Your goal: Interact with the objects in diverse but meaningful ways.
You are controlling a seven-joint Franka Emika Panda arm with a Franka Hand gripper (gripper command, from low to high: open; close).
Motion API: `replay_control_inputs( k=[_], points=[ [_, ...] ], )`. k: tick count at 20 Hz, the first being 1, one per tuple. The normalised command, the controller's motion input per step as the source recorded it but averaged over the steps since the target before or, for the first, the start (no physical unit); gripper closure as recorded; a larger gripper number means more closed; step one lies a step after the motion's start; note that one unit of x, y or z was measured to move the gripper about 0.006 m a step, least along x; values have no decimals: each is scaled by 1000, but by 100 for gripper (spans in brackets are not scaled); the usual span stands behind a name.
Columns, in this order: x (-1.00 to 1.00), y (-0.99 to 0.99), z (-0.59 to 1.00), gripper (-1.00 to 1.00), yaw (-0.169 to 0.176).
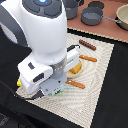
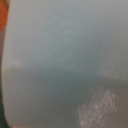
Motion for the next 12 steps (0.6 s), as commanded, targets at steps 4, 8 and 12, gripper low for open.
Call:
replay_control_inputs(
  k=[4,8,12],
  points=[
    [243,-171,80,-100,14],
    [82,-157,875,-100,49],
    [-332,-1,984,-100,81]
  ],
)
